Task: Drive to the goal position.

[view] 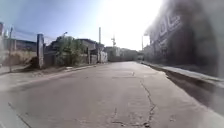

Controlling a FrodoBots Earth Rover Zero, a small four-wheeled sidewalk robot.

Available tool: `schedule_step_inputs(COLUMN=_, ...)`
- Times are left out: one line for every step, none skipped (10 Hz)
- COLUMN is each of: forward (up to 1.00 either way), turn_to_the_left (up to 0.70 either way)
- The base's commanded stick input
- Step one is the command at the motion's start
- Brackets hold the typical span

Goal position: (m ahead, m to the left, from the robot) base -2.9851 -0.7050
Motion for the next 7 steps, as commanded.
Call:
schedule_step_inputs(forward=1.0, turn_to_the_left=0.0)
schedule_step_inputs(forward=1.0, turn_to_the_left=-0.07)
schedule_step_inputs(forward=1.0, turn_to_the_left=-0.23)
schedule_step_inputs(forward=1.0, turn_to_the_left=-0.4)
schedule_step_inputs(forward=1.0, turn_to_the_left=-0.4)
schedule_step_inputs(forward=1.0, turn_to_the_left=-0.4)
schedule_step_inputs(forward=1.0, turn_to_the_left=-0.4)
